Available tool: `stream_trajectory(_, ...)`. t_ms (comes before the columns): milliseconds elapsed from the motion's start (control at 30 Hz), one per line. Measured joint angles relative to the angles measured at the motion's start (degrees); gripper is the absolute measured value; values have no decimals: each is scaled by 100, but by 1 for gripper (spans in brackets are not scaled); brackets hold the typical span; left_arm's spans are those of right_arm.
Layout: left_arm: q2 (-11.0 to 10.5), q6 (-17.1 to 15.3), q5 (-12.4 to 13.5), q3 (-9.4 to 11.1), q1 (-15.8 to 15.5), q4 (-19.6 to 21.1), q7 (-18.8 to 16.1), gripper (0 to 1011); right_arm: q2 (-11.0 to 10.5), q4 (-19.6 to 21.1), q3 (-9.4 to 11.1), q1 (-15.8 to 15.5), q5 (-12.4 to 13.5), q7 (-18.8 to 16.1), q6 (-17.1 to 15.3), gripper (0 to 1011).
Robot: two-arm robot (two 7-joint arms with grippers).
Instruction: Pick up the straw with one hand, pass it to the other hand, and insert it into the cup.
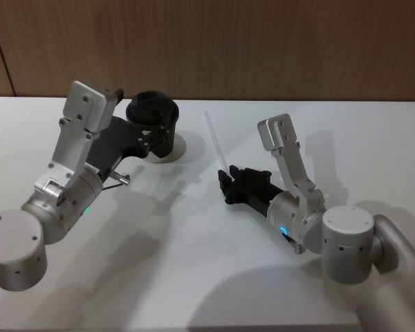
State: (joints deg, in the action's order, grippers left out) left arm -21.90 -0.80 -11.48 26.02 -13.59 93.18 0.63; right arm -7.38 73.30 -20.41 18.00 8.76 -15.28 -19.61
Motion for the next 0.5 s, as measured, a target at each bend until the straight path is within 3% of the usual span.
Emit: stream_trajectory(500,0,0,0,0,0,0,0,1001,0,0,0,0,0,-2,-3,140)
